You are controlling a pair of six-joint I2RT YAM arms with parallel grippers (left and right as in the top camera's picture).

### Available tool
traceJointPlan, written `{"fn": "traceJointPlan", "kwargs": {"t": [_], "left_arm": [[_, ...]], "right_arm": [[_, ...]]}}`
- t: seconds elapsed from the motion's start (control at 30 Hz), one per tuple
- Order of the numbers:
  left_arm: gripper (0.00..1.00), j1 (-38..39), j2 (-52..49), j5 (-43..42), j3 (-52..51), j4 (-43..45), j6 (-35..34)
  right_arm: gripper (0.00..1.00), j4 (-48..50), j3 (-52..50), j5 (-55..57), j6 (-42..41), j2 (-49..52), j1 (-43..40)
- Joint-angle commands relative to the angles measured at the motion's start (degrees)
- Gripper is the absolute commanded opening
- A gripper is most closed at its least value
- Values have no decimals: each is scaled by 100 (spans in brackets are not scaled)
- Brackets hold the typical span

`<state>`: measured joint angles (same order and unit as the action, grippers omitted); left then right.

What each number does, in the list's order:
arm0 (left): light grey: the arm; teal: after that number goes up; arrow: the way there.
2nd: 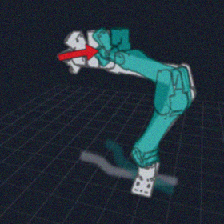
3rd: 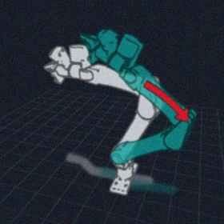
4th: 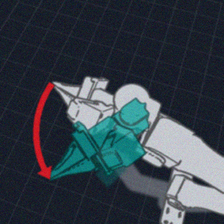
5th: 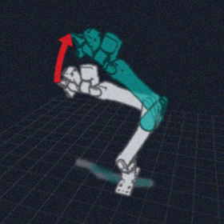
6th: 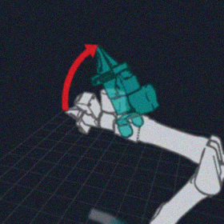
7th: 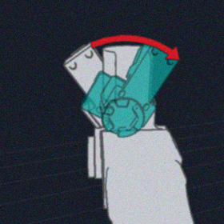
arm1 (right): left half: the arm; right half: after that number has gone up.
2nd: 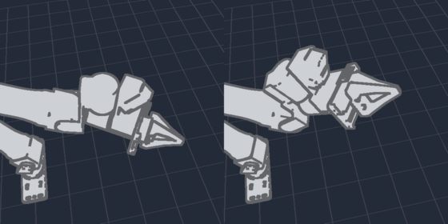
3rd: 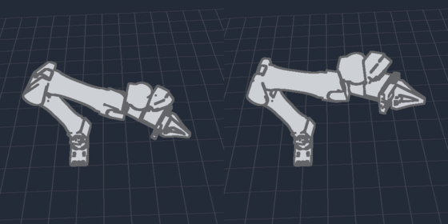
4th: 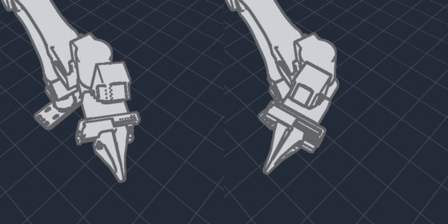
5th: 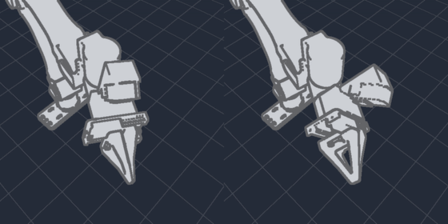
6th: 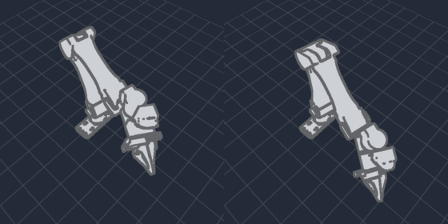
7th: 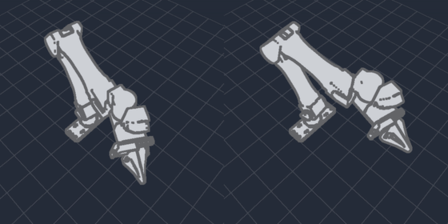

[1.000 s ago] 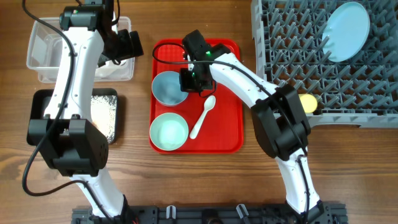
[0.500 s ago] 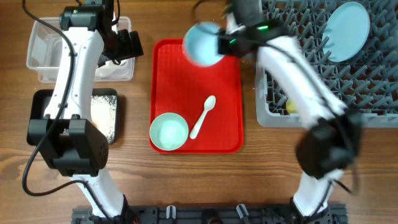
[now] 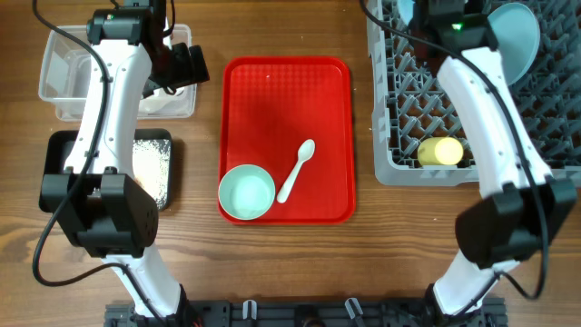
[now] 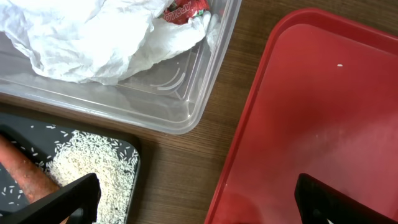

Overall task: Sort waste into correct bins and load items into the dishwasher rack
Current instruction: 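Carry the light-blue bowl into the rack with the right gripper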

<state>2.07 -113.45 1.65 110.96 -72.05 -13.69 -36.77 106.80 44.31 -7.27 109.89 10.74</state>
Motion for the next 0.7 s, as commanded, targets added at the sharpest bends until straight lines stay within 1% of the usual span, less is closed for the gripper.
{"fn": "traceJointPlan", "kwargs": {"t": [0.0,0.07,0.1,0.2,0.4,0.67], "left_arm": [[100,-37,155,37,37,2,-70],[100,-37,155,37,37,2,-70],[100,-37,155,37,37,2,-70],[100,-37,155,37,37,2,-70],[100,-37,155,37,37,0,-70],[100,-37,155,37,37,2,-70]], "right_arm": [[11,409,-79,1021,1290,452,-55],[6,909,-79,1322,1934,713,-55],[4,1036,-79,1386,2118,787,-55],[4,1486,-79,1698,2734,1040,-61],[4,2092,-79,1722,3112,1327,-151],[4,2660,-81,1740,4406,1534,-535]]}}
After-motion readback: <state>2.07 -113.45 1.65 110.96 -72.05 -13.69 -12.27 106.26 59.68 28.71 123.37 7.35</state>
